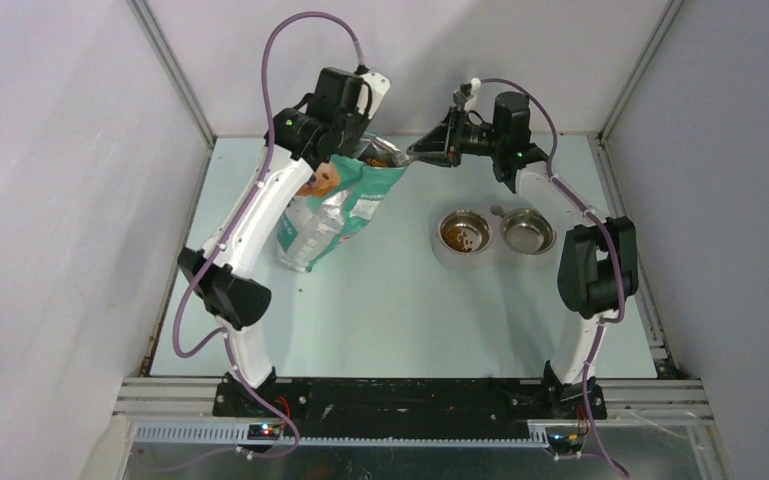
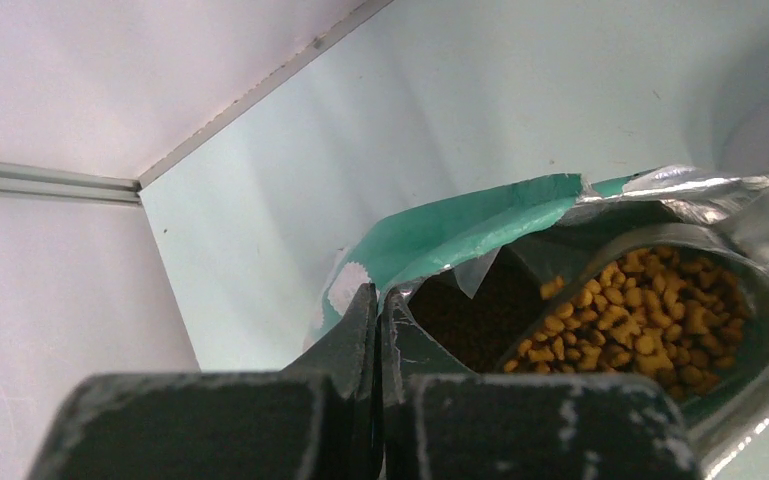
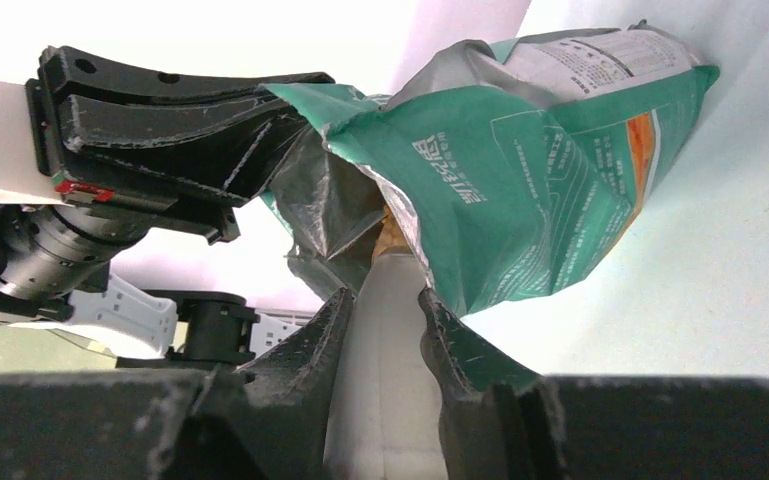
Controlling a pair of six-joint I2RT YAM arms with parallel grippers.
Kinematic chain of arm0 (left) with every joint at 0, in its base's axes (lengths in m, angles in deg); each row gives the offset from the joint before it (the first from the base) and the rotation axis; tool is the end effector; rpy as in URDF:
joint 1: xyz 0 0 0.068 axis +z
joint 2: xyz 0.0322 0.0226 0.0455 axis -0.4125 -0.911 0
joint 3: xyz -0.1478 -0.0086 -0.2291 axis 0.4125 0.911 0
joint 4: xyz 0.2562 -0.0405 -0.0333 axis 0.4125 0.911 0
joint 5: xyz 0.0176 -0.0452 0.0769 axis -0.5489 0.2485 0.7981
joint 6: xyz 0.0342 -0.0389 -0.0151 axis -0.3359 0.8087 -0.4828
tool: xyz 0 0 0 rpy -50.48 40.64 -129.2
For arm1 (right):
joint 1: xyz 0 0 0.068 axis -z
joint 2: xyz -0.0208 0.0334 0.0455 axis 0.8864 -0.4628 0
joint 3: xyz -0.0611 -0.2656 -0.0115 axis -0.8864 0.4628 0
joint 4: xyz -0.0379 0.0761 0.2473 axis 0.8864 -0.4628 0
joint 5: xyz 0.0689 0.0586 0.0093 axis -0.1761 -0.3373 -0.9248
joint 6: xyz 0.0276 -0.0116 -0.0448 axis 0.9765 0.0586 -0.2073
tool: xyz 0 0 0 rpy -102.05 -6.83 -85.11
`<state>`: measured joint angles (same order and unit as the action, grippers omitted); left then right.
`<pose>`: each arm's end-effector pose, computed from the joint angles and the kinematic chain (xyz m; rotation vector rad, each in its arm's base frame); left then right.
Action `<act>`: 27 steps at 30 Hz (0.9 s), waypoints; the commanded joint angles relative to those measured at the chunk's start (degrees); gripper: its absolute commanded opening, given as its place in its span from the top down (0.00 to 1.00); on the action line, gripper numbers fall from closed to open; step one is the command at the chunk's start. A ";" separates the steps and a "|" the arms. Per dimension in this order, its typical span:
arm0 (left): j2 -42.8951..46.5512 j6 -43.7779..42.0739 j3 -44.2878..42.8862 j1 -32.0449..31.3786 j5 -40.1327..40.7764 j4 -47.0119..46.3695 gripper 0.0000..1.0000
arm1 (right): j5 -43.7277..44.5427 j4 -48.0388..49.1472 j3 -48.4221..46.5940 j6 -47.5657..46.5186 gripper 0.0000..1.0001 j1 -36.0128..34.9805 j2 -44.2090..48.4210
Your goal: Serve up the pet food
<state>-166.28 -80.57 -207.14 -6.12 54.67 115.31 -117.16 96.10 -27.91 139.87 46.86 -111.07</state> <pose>0.3414 -0.1883 0.4400 0.6756 2.0866 0.1895 0.4214 0.1494 0.3286 -0.1071 2.0560 1.8155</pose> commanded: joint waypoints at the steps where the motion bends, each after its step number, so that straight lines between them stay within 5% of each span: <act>1: 4.02 -2.61 -0.86 1.55 4.46 1.10 1.00 | -0.05 2.15 -2.24 2.91 1.00 -0.12 4.09; 9: 5.35 -2.61 1.28 1.56 3.92 0.40 1.00 | 7.76 -5.32 -2.77 3.60 1.00 0.07 6.26; 27: 4.94 -4.84 1.01 1.56 7.12 -1.74 1.00 | 10.69 -4.60 -8.61 9.36 1.00 -0.64 2.85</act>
<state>-164.40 -83.79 -205.04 -5.22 59.33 114.20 -107.94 90.72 -34.38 148.09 46.29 -108.14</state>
